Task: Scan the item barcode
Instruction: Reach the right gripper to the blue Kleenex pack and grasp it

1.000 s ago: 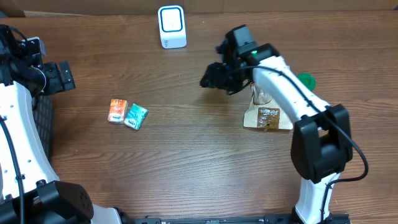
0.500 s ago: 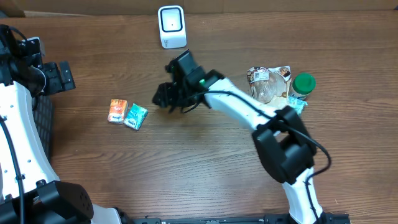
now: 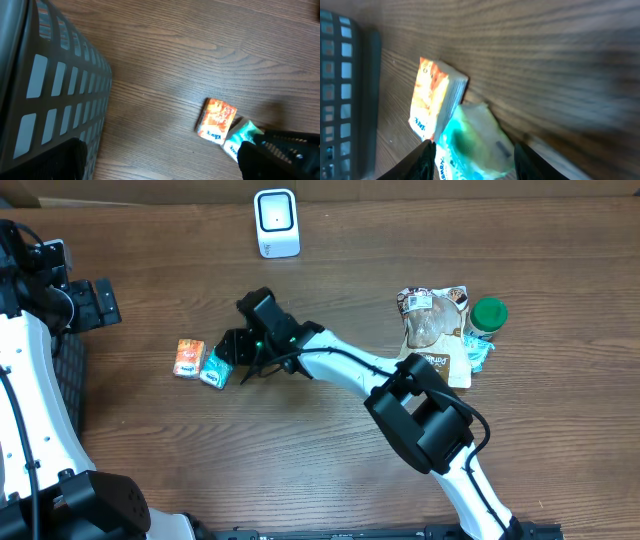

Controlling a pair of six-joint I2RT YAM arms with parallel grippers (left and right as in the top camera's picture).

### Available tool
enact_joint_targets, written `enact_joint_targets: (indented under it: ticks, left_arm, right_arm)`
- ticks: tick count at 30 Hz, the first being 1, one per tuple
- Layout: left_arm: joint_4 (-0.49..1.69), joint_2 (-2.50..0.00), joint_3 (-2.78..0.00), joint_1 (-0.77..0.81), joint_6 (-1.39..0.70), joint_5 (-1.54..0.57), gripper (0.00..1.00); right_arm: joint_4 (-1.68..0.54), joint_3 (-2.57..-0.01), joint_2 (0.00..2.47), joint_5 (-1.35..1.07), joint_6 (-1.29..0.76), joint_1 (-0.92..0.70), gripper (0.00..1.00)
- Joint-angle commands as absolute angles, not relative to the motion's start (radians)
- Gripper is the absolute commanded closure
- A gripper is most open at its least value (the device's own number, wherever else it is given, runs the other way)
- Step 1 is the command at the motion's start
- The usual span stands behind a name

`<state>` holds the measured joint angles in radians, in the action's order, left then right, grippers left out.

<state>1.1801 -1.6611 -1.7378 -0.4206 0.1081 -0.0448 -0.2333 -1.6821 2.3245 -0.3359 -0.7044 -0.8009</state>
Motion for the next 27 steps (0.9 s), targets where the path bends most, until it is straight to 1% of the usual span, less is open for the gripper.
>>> enact_joint_targets:
  ticks: [1,6,7,10,17,21,22,24,25,27]
  left_arm:
    - [1.177,-1.661,-1.736,-0.418,0.12,-0.044,0.01]
    - [1.177,-1.661,-1.736,-0.418,0.12,-0.044,0.01]
    - [1.177,-1.661,-1.736,-0.418,0.12,-0.044,0.0]
    - [1.177,-1.661,-1.736,-0.418,0.12,-0.044,0.0]
    - [1.177,-1.661,-1.736,-0.418,0.12,-0.044,0.0]
    - [1.177,-1.661,-1.736,-0.418,0.12,-0.044,0.0]
    - [1.177,-1.661,-1.736,-0.418,0.12,-0.044,0.0]
    - [1.177,-1.661,-1.736,-0.418,0.12,-0.044,0.01]
    - [1.177,-1.661,-1.736,-0.418,0.12,-0.044,0.0]
    - [1.177,-1.661,-1.736,-0.418,0.12,-0.044,0.0]
  right_arm:
    - [-0.219,-1.7,2.366,-0.304,-0.71,-0.811,0.52]
    - [-0.214,-1.7,2.379,-0.303,-0.71,-0.811,0.53]
    - [-0.214,-1.7,2.38,-0.303,-0.71,-0.811,0.56]
    - [-0.215,-1.7,2.381,-0.295,-0.707,-0.815,0.6]
    - [-0.214,-1.7,2.381,-0.284,-0.707,-0.821,0.64]
    - [-0.218,-1.7,2.381,-0.278,-0.707,-0.824,0.72]
    - [-0.222,-1.7,2.381,-0.278,-0.707,-0.824,0.77]
    - [-0.23,-1.7,2.381,-0.284,-0.707,-0.823,0.93]
    - [-0.231,-1.7,2.381,-0.29,-0.704,-0.82,0.96]
    - [-0.239,-1.701,2.371,-0.343,-0.664,-0.801,0.96]
